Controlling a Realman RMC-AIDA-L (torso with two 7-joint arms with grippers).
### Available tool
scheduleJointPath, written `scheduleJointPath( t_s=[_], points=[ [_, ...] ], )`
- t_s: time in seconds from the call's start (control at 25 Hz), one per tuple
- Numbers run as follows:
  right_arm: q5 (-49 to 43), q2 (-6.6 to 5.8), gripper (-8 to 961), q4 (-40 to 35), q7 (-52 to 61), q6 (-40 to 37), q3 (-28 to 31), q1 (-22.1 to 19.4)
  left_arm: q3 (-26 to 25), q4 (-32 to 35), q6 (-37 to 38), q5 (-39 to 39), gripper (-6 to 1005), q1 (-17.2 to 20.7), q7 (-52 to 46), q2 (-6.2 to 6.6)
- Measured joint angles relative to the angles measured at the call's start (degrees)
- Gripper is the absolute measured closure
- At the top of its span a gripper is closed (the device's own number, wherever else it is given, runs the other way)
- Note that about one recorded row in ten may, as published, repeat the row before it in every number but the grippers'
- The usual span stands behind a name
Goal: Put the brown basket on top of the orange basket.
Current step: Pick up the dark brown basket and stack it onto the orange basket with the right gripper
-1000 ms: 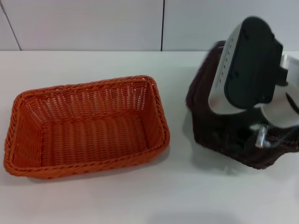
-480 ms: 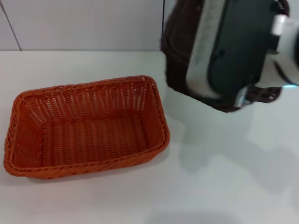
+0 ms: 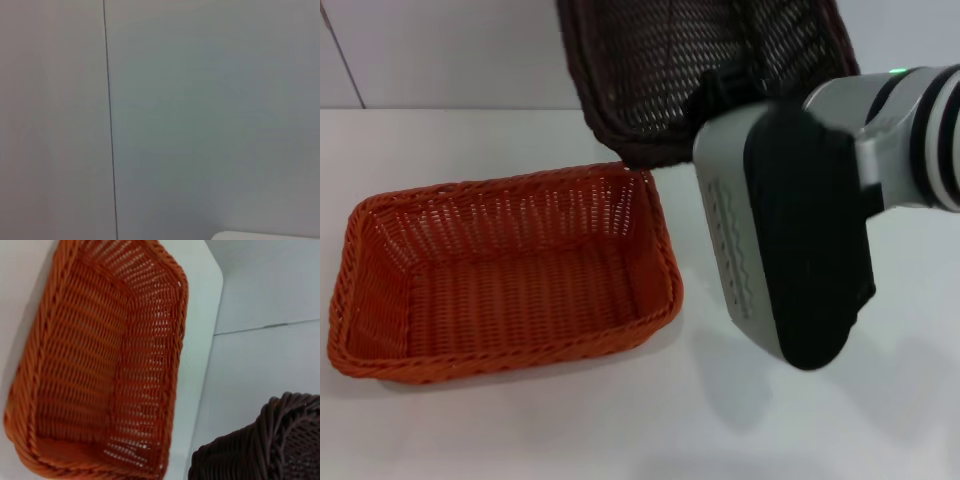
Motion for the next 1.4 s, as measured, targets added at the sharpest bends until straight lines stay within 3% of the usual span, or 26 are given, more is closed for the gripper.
scheduleJointPath(
  t_s=[0.36,0.64,0.8,1.4],
  points=[
    [-2.1,-0.25,801,0.3,-15.2,-6.4,-4.2,-4.7,0.0,0.2,-0.2,0.0,211,0.2,-3.1,-0.21],
    [-5.5,-0.59,801,0.2,-26.6,-16.3,-8.0,-11.4,0.1,0.2,-0.3,0.0,211,0.1,-3.2,-0.13],
    [-6.2,-0.55,801,3.9,-37.2,-25.1,-9.6,-15.7,0.1,0.0,-0.4,0.0,211,0.0,-4.0,-0.09],
    [-4.7,-0.87,801,13.2,-44.3,-31.7,-9.6,-15.9,-0.4,0.1,-1.6,-0.2,211,-0.3,-7.4,0.00]
  ],
)
